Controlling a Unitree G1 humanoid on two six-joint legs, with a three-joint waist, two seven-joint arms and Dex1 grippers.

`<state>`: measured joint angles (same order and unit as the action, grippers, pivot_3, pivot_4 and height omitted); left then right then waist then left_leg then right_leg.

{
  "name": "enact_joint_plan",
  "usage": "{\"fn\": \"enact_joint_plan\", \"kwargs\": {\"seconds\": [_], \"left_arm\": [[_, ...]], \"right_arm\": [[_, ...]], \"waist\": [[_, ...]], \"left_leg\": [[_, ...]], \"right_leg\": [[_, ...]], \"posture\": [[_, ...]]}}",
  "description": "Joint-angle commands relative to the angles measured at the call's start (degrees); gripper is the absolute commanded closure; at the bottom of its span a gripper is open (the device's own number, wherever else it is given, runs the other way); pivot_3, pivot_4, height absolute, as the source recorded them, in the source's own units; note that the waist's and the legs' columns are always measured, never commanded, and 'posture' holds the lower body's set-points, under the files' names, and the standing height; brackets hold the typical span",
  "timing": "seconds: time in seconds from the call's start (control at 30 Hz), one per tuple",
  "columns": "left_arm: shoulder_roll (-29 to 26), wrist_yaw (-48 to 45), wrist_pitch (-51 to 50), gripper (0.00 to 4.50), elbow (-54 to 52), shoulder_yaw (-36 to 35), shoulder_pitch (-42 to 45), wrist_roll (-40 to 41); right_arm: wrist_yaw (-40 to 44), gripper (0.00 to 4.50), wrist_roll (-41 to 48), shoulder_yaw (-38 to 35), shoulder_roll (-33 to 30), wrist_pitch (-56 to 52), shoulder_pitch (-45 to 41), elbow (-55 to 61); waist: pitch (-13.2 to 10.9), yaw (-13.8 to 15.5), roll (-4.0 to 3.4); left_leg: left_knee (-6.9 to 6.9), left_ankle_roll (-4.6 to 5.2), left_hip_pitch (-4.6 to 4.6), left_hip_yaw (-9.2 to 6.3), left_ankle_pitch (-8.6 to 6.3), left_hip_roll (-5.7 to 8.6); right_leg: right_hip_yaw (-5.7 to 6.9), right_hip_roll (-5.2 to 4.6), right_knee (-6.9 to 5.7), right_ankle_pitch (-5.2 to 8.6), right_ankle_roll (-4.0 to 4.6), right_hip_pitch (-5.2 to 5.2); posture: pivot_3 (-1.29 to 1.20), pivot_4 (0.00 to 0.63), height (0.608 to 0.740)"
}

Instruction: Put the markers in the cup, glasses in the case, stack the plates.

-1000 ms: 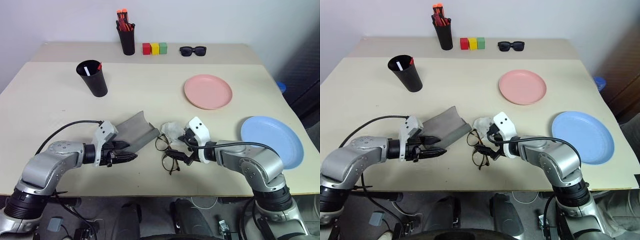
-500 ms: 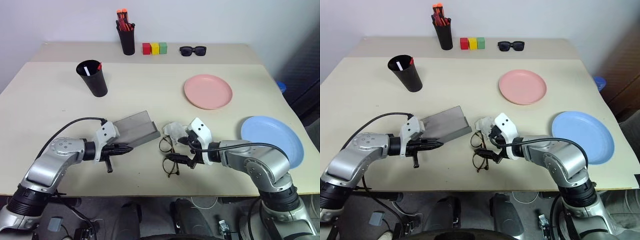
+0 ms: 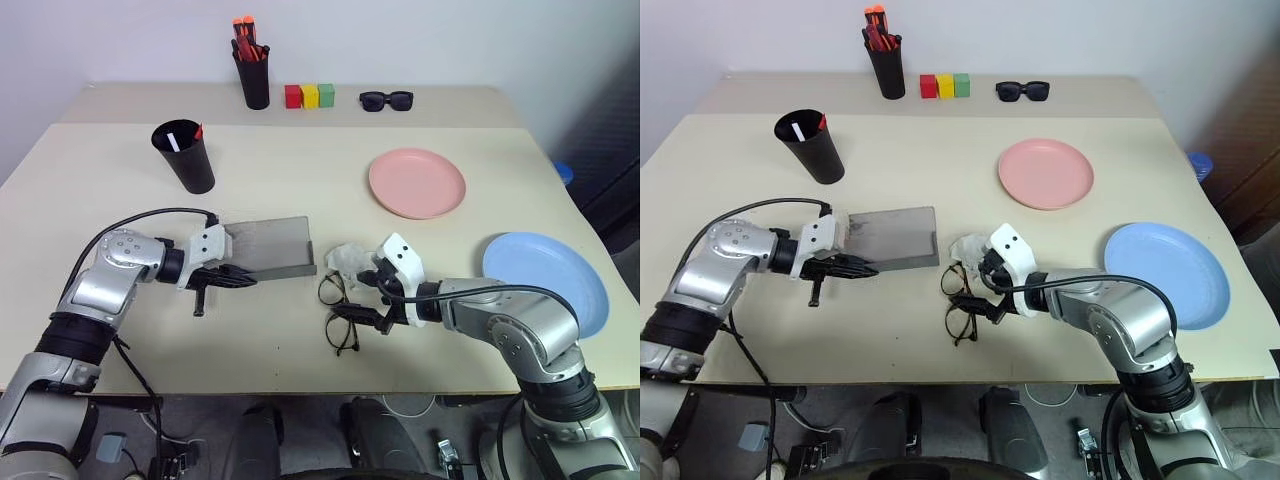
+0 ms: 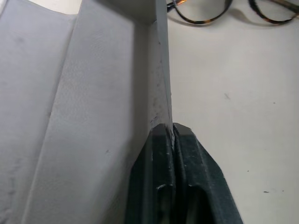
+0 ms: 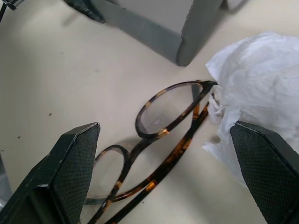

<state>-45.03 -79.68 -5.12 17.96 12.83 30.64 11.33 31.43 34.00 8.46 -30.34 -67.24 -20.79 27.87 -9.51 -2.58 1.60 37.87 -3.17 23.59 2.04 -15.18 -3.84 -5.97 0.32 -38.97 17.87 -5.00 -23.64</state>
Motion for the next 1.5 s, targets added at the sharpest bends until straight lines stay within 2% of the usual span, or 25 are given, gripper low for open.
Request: {"fn": "enact_joint_plan", "kwargs": {"seconds": [0.03,0.07,0.27,0.5,0.67,0.77,1.03,1.13,1.17,1.37,1.5], "left_arm": [[0.3,0.8,3.9,2.55,1.5,-0.3,1.7,-2.5],[0.6,2.0,5.0,2.13,2.0,-0.9,1.8,-3.1],[1.4,5.8,5.6,2.13,0.3,-6.4,1.4,0.0],[-0.2,8.3,3.3,2.13,-14.2,-12.2,-7.3,4.5],[-2.9,8.7,-0.1,2.13,-25.3,-13.4,-17.0,6.0],[-3.1,10.0,-3.4,2.13,-30.9,-13.7,-22.9,7.6],[-2.4,13.6,-6.2,2.13,-33.6,-13.2,-27.4,7.3],[-2.1,14.6,-6.9,2.07,-33.6,-13.4,-27.7,7.9],[-2.0,14.8,-7.0,2.07,-33.5,-13.5,-27.8,7.9],[-1.8,15.5,-6.6,2.07,-32.9,-13.8,-29.1,8.0],[-1.7,16.6,-7.6,2.07,-34.2,-14.4,-29.9,8.6]], "right_arm": [[-0.3,0.00,1.2,-1.6,-0.1,-1.0,-0.6,1.6],[-0.3,0.00,1.7,-2.0,-0.1,-1.6,-0.6,2.0],[-0.9,0.00,4.0,-3.8,0.0,-5.2,0.0,3.5],[-1.8,0.00,7.4,-5.8,1.2,-10.0,0.4,4.3],[-3.2,0.00,9.8,-7.2,3.1,-13.8,0.7,4.8],[-5.1,0.00,11.2,-8.8,6.4,-16.8,0.8,4.5],[-9.3,0.00,10.4,-11.2,11.6,-21.0,0.3,2.5],[-10.1,0.86,10.5,-12.5,13.2,-22.2,-0.2,1.6],[-10.3,1.29,10.5,-12.8,13.6,-22.5,-0.3,1.5],[-10.9,4.45,10.5,-14.0,14.7,-24.6,-0.7,1.4],[-11.2,4.45,10.7,-14.4,15.1,-25.2,-0.8,1.4]], "waist": [[0.0,0.0,0.00],[0.0,0.0,0.00],[0.0,0.0,0.00],[0.0,-0.1,0.00],[0.0,-0.1,-0.01],[0.0,-0.1,-0.03],[0.0,-0.1,-0.04],[0.0,-0.2,-0.05],[0.0,-0.2,-0.05],[0.0,-0.5,-0.06],[0.0,-0.9,-0.06]], "left_leg": [[0.00,0.00,0.01,-0.01,0.00,0.00],[0.00,0.00,0.01,-0.01,0.00,0.00],[0.01,0.01,0.01,-0.02,0.00,-0.01],[0.00,0.02,0.02,-0.02,-0.01,-0.04],[-0.01,0.02,0.01,-0.02,-0.01,-0.05],[-0.01,0.02,-0.02,-0.04,-0.01,-0.06],[0.00,0.02,-0.03,-0.04,-0.01,-0.05],[-0.02,0.02,-0.03,-0.02,-0.01,-0.05],[-0.03,0.02,-0.03,-0.01,-0.01,-0.05],[-0.07,0.02,-0.03,0.00,-0.01,-0.05],[-0.10,0.02,-0.04,-0.01,-0.01,-0.05]], "right_leg": [[0.00,0.00,0.00,0.00,0.00,0.00],[0.00,0.00,0.00,0.00,-0.01,0.00],[0.00,0.00,0.00,-0.01,-0.02,0.01],[-0.01,-0.01,-0.01,-0.02,-0.05,0.01],[-0.02,-0.02,-0.01,-0.01,-0.03,0.00],[-0.05,-0.05,-0.01,0.07,0.10,0.03],[-0.08,-0.05,0.01,0.09,0.13,0.02],[-0.08,-0.05,0.02,0.09,0.12,0.00],[-0.08,-0.04,0.02,0.09,0.12,-0.01],[-0.09,-0.04,0.02,0.09,0.12,-0.03],[-0.10,-0.05,0.02,0.09,0.13,-0.03]], "posture": [[0.00,0.150,0.740],[0.00,0.150,0.740],[0.00,0.150,0.740],[0.00,0.150,0.740],[0.00,0.150,0.740],[0.00,0.150,0.740],[0.00,0.150,0.740],[0.00,0.150,0.740],[0.00,0.150,0.740],[0.00,0.150,0.740],[0.00,0.150,0.740]]}}
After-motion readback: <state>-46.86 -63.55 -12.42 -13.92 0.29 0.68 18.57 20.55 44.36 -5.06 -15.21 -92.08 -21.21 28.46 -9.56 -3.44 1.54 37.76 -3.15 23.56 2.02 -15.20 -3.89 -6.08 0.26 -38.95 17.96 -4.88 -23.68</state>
